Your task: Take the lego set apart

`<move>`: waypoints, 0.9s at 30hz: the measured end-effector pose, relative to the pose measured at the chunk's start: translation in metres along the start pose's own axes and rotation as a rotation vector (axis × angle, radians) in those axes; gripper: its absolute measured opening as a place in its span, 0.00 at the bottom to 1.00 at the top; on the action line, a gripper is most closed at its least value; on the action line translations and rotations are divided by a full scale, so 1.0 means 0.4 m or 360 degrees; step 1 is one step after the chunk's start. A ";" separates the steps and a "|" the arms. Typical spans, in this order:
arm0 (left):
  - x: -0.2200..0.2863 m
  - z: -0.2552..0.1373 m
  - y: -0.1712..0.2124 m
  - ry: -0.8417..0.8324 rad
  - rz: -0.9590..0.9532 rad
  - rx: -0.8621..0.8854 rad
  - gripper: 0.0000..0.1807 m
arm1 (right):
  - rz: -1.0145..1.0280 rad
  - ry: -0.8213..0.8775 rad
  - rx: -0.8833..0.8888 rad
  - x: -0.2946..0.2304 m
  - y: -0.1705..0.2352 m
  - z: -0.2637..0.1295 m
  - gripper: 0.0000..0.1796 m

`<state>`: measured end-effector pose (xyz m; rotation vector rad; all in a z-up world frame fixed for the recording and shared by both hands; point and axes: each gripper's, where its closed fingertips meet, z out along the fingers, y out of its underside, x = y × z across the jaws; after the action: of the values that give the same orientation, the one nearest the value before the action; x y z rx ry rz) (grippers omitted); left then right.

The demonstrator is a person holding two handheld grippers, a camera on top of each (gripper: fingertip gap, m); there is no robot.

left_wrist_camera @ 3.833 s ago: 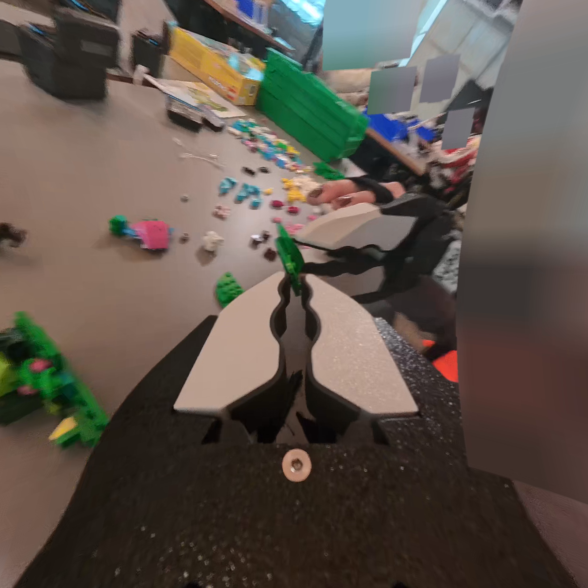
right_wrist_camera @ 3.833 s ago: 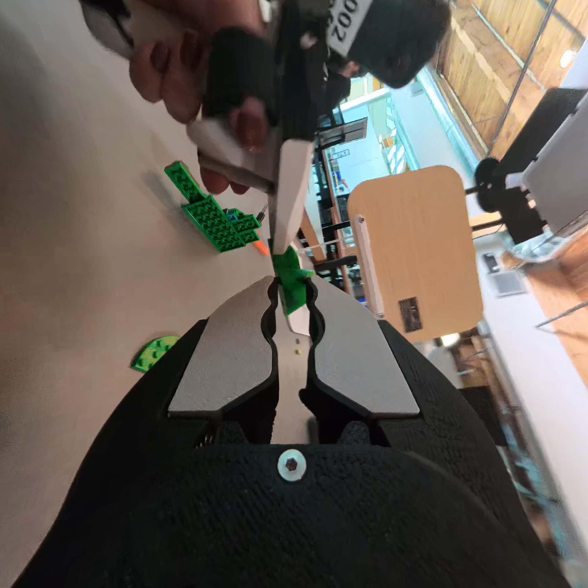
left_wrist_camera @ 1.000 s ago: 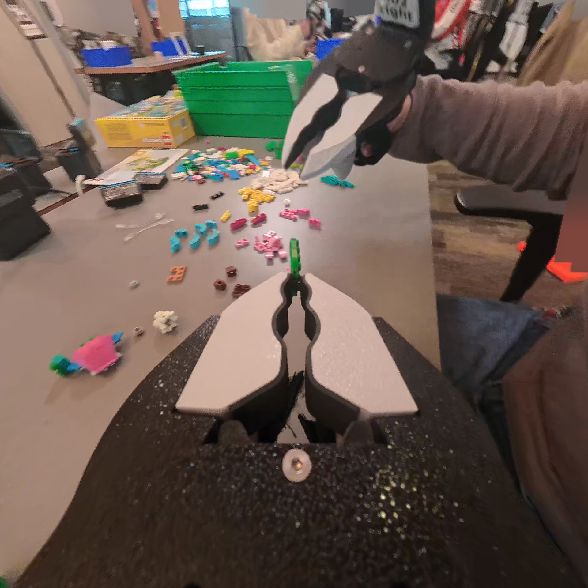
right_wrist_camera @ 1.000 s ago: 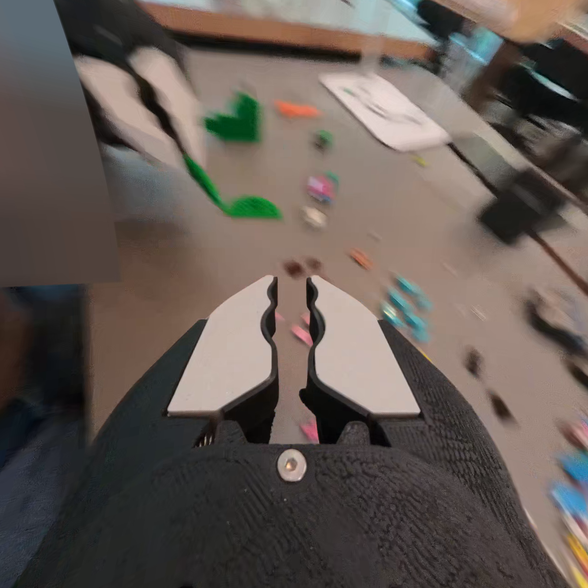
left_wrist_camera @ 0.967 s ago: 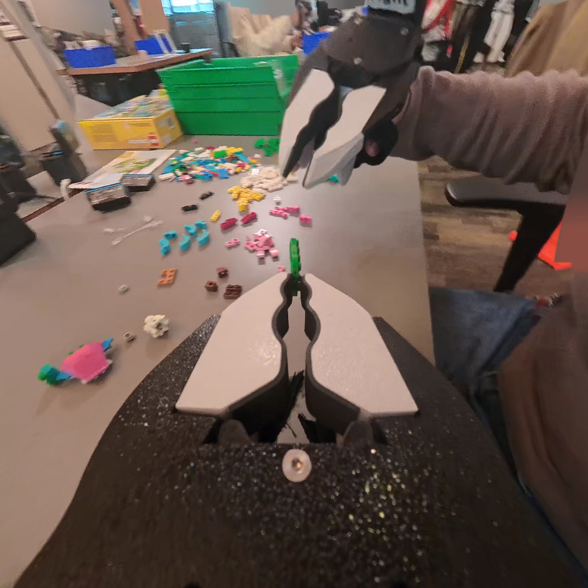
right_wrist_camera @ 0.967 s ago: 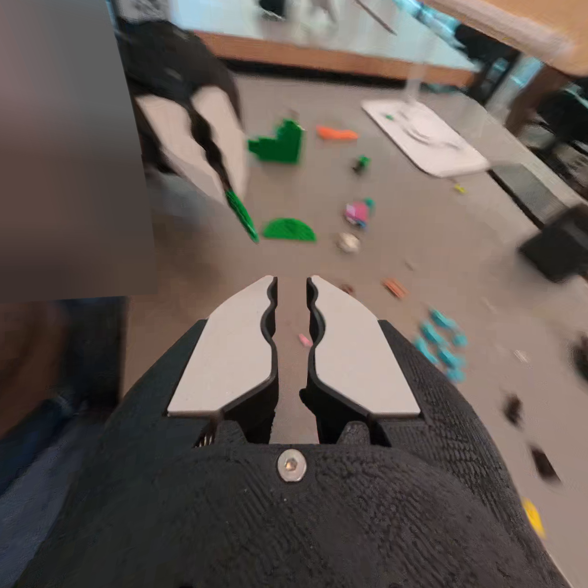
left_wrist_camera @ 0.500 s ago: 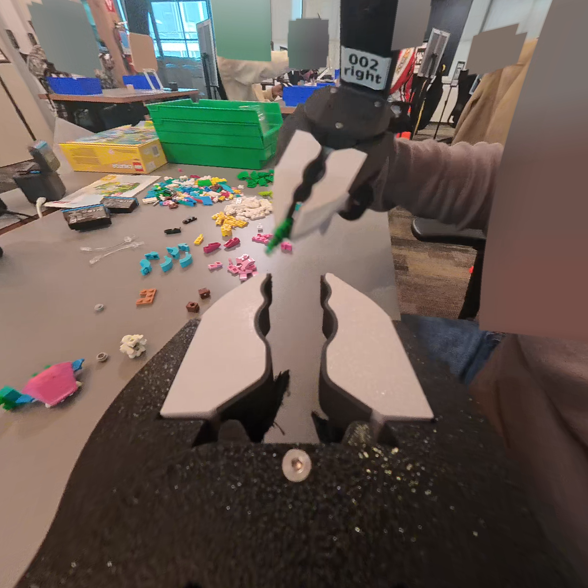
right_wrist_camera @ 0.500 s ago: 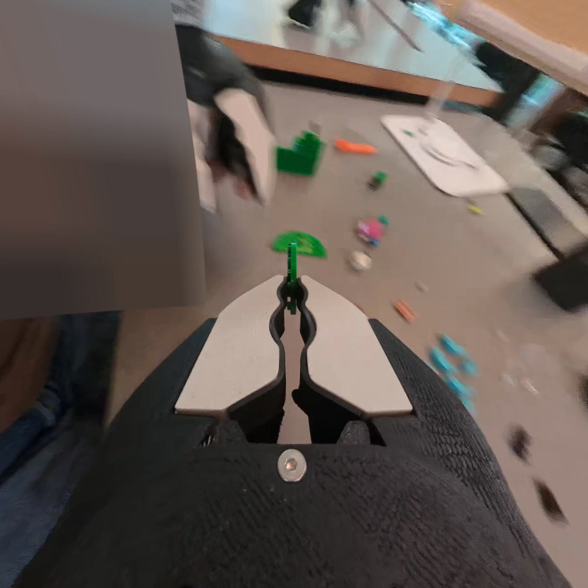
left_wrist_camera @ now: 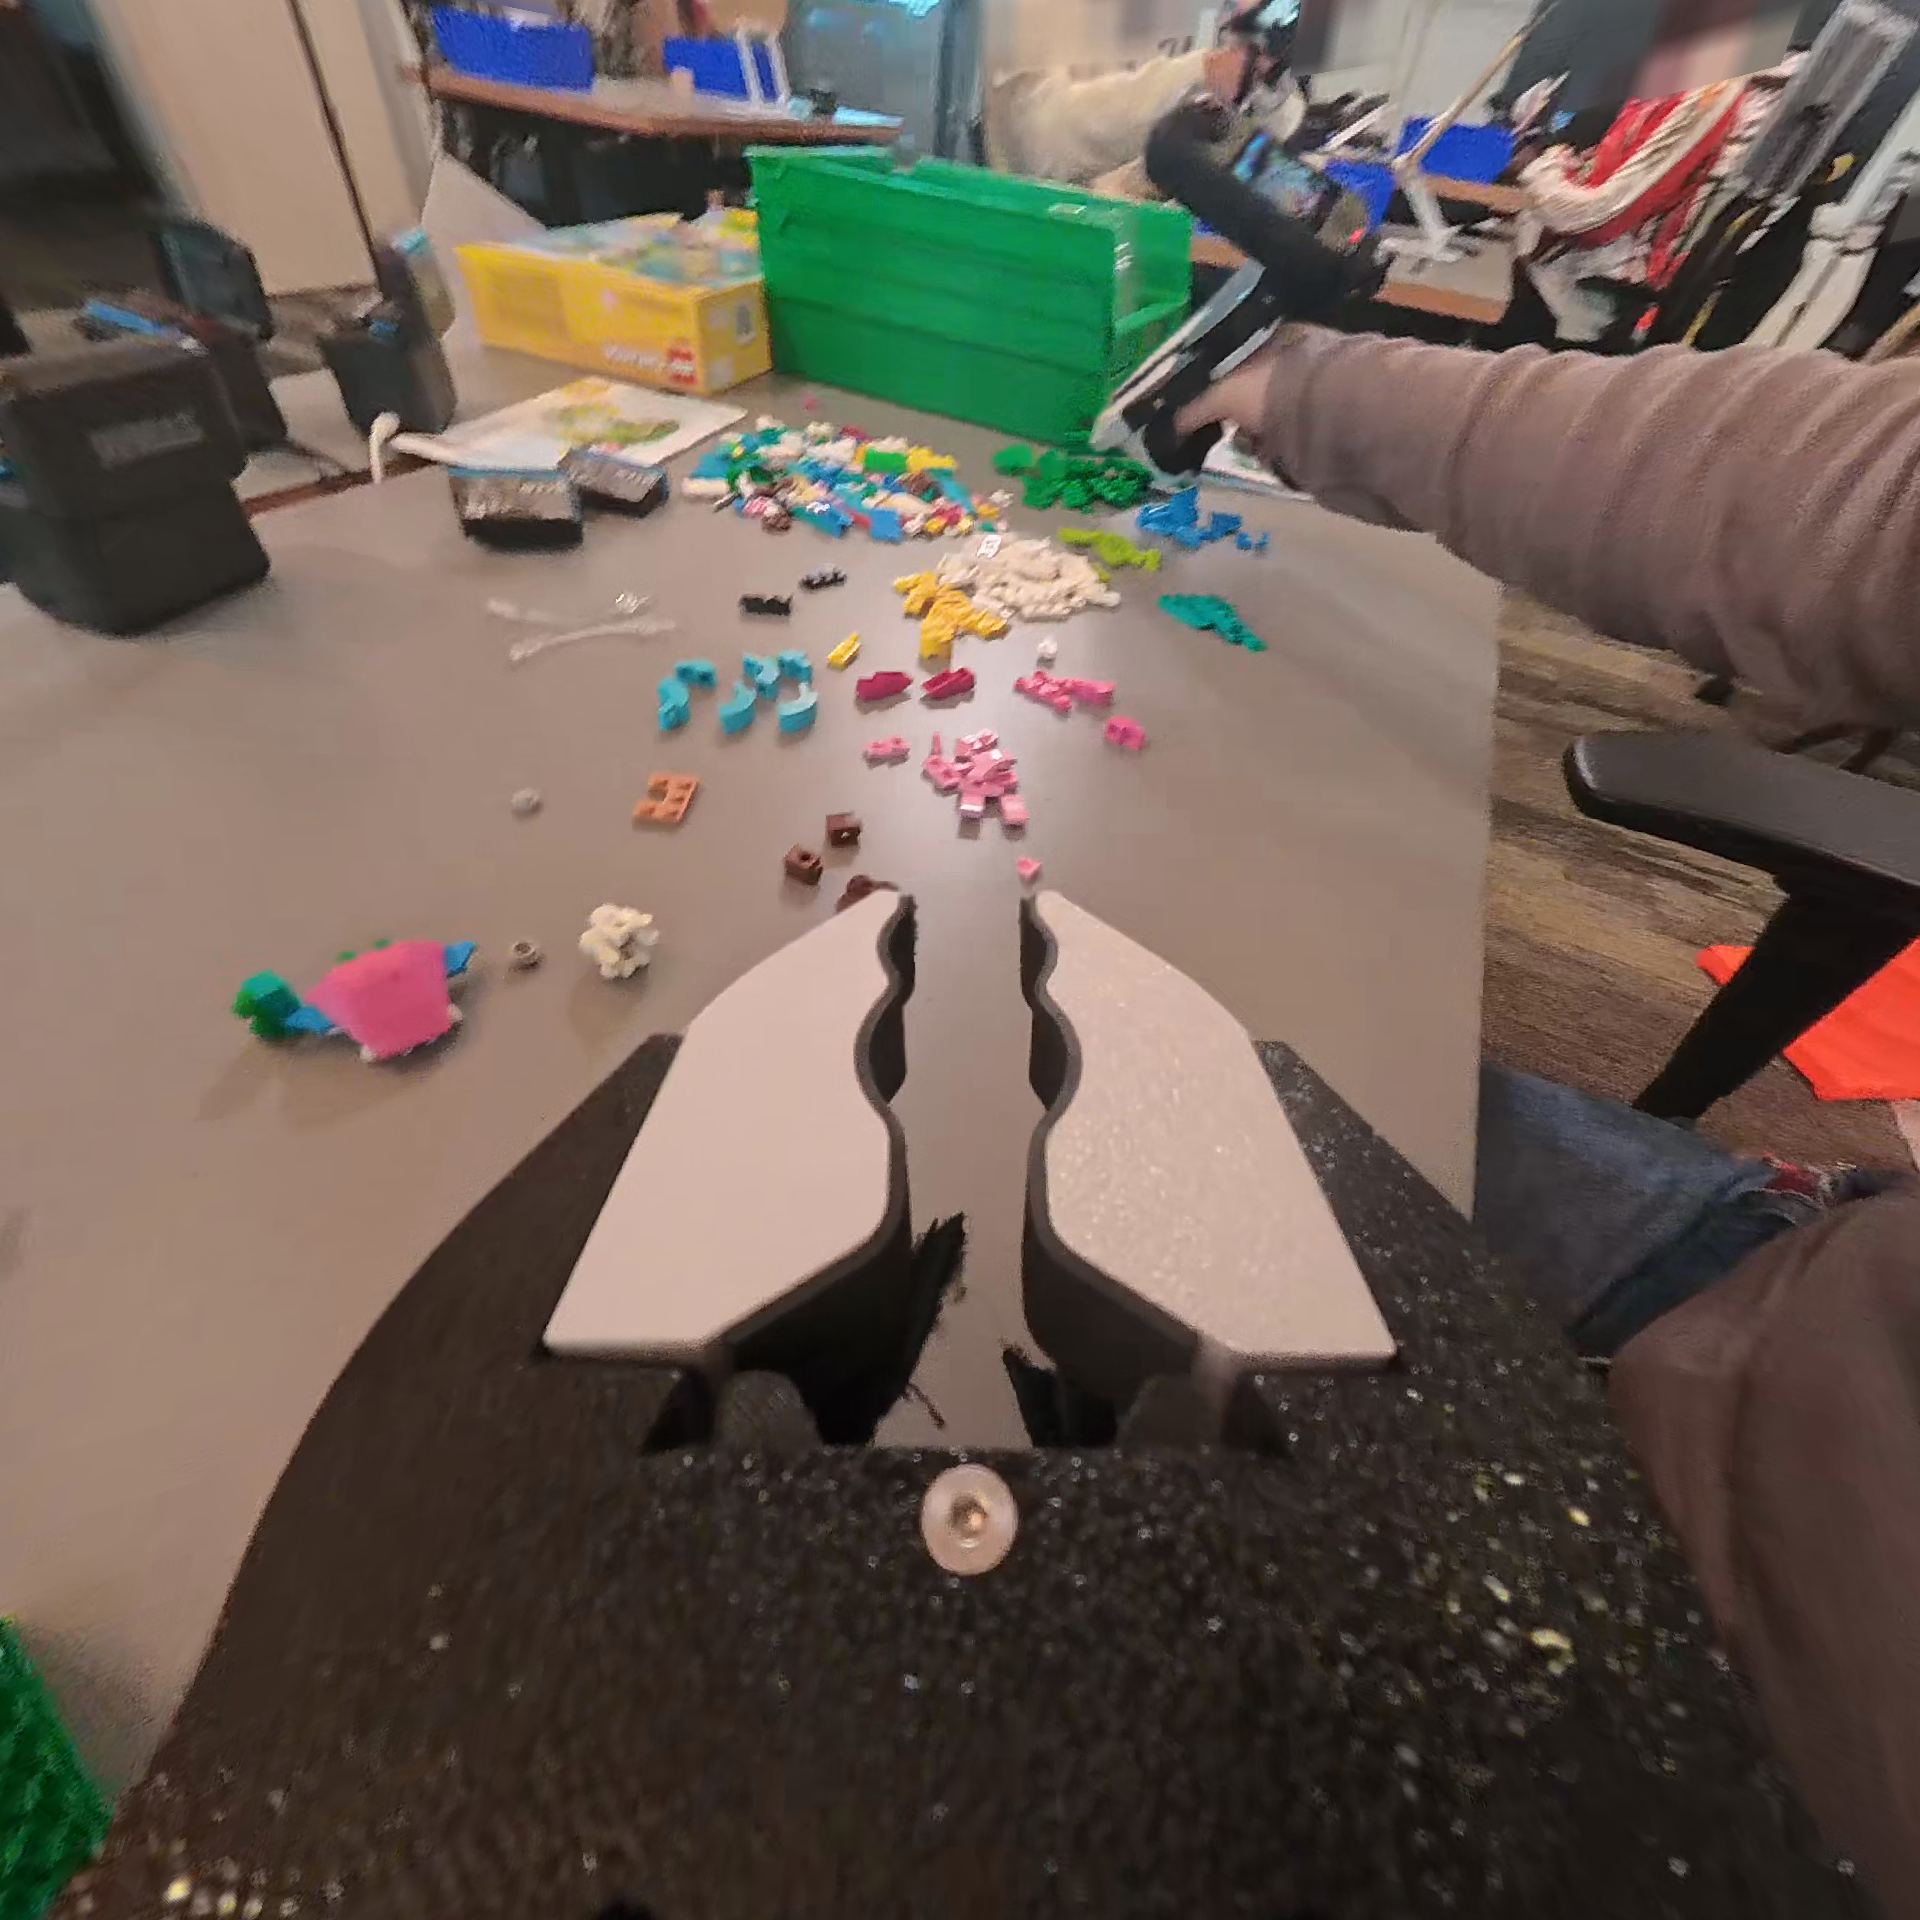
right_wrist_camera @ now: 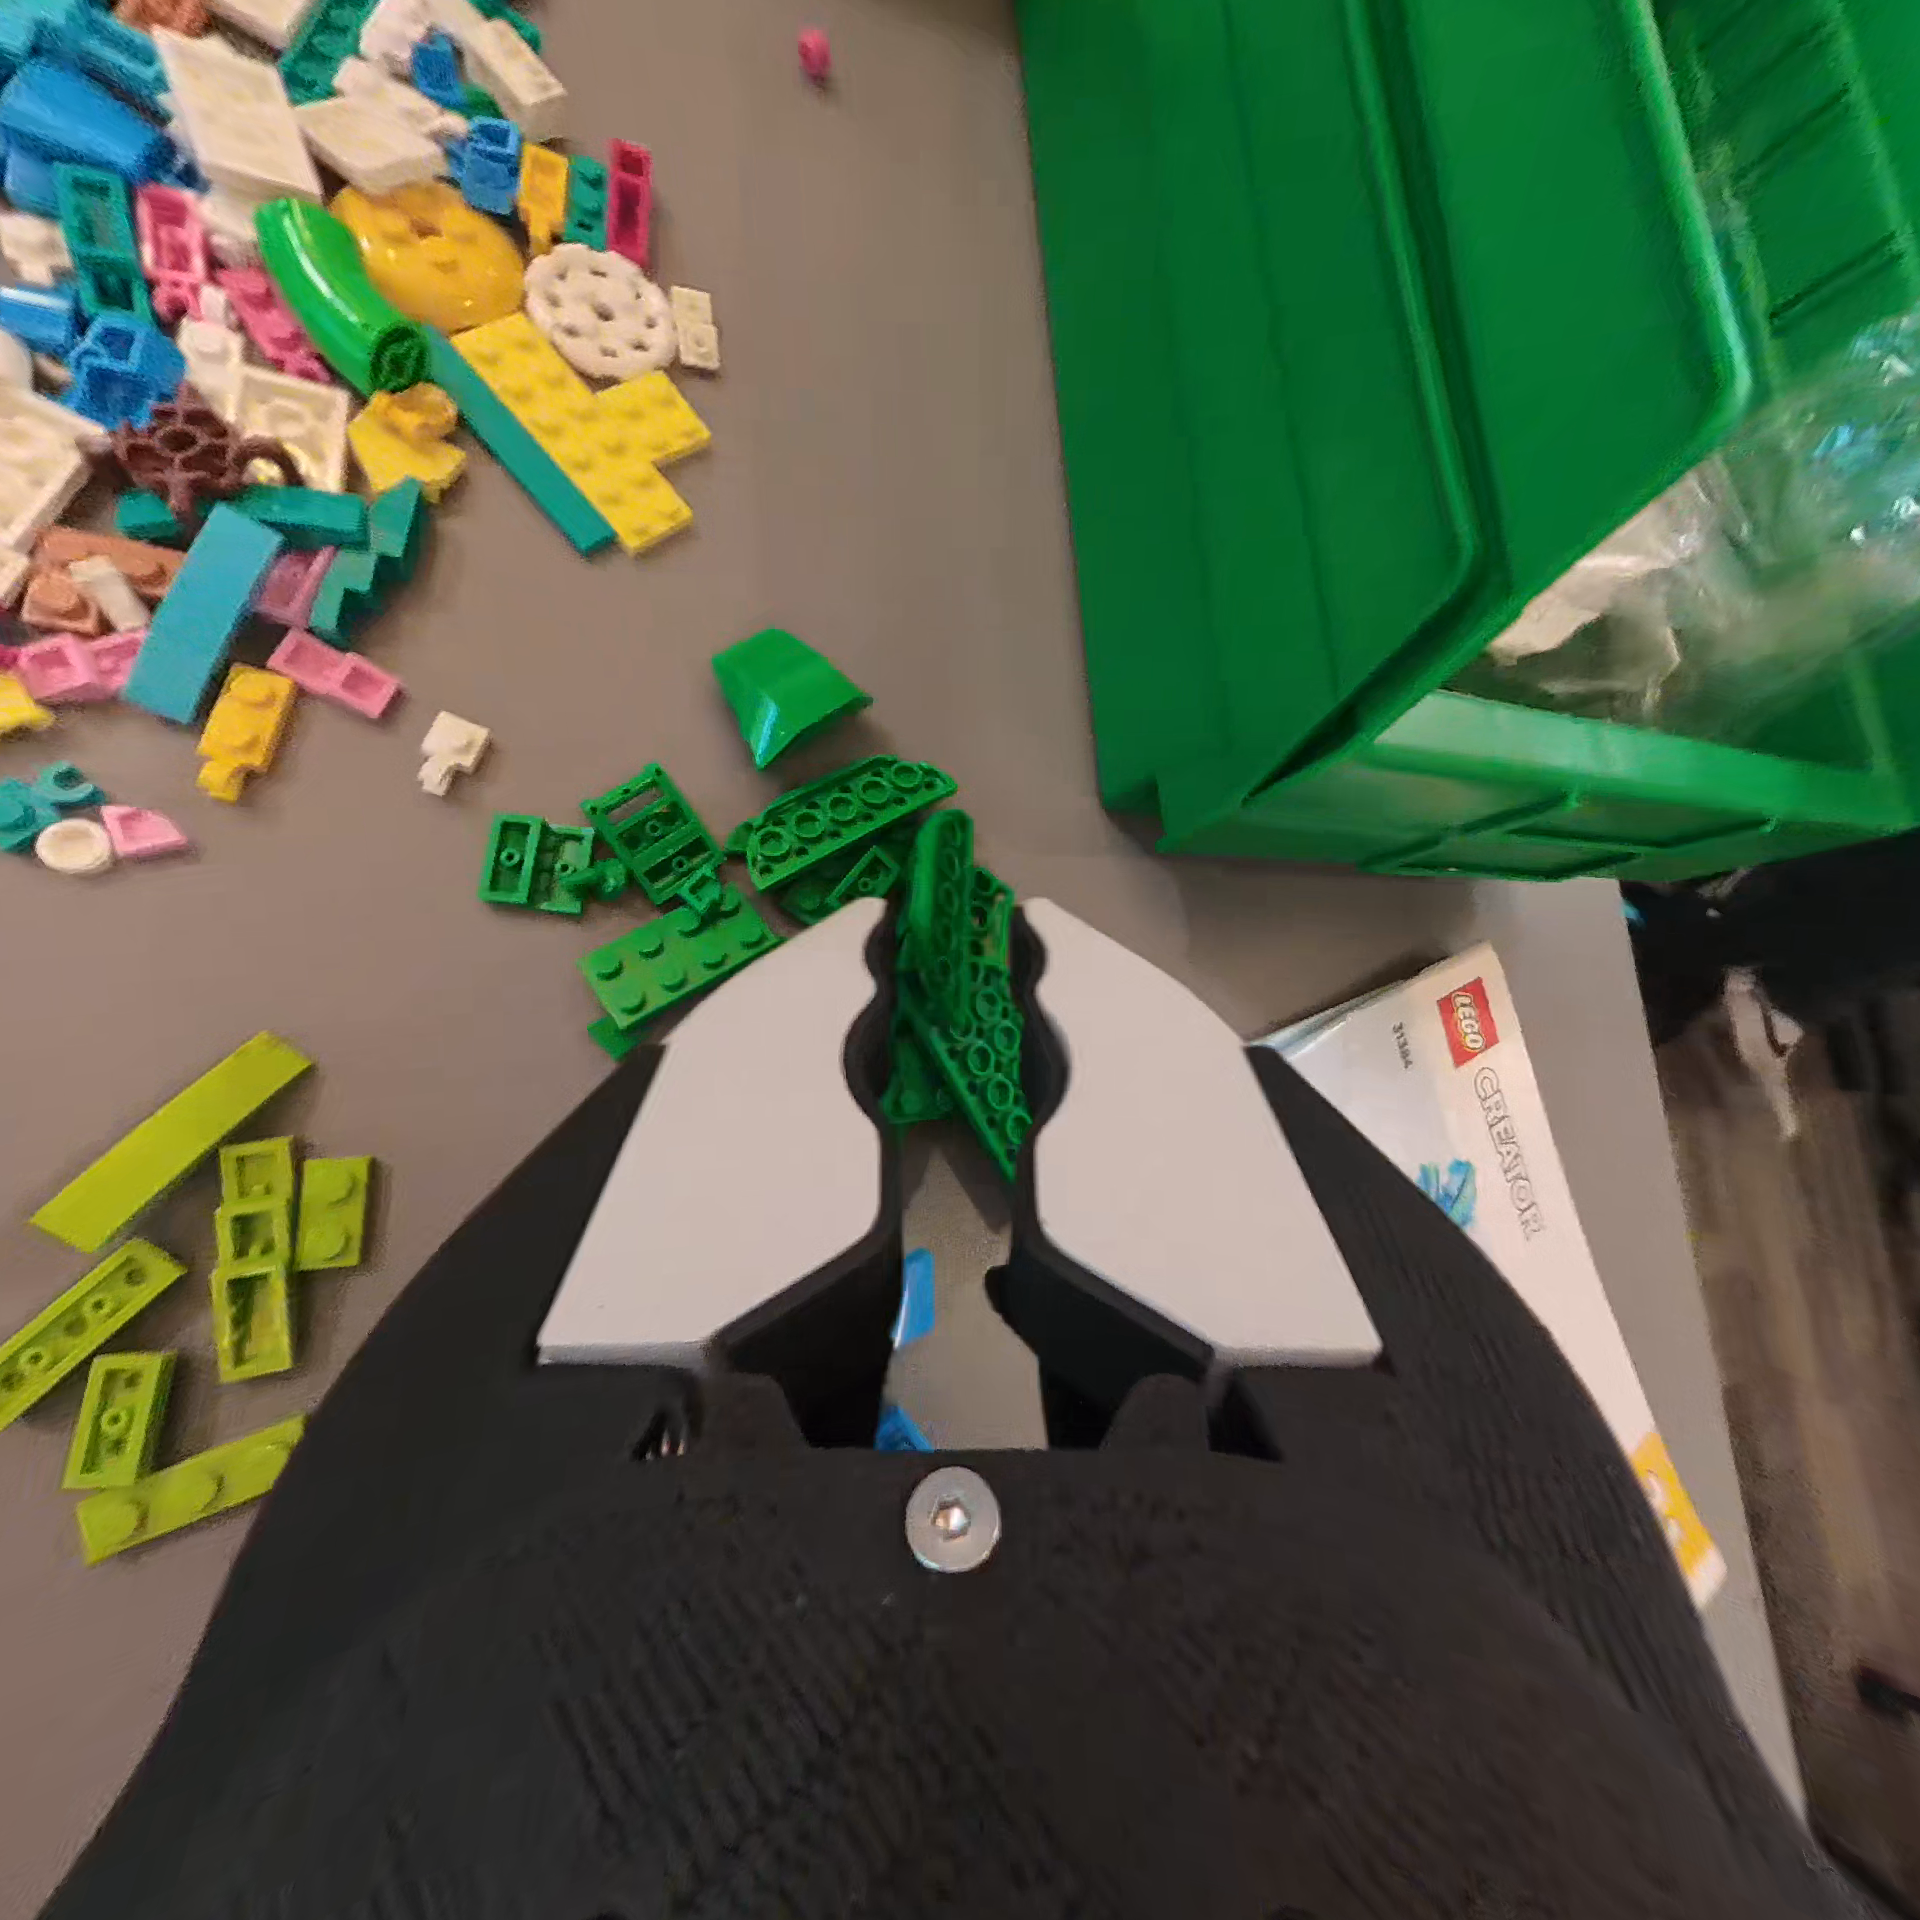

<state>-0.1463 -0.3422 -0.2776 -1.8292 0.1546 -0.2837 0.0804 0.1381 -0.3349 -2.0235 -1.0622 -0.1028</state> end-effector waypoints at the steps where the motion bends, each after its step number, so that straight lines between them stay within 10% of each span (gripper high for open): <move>1: -0.008 -0.002 0.003 -0.0033 -0.0008 -0.0023 0.10 | 0.0027 -0.0002 0.0011 0.005 -0.002 0.001 0.15; 7: -0.027 -0.014 -0.003 -0.0175 0.0008 -0.0098 0.11 | -0.0152 -0.0045 0.0450 -0.119 -0.140 -0.147 0.14; 18: -0.023 -0.023 0.019 -0.0172 0.0004 -0.0208 0.10 | -0.0603 -0.1011 0.1290 -0.879 -0.310 -0.589 0.04; 27: -0.051 -0.073 -0.035 -0.0244 0.0050 -0.0003 0.07 | -0.0402 -0.1332 0.1466 -1.151 -0.458 -0.664 0.02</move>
<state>-0.1744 -0.3603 -0.2589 -1.8406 0.0769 -0.1206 -0.2693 -0.2909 -0.2369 -1.0505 -1.4804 0.9990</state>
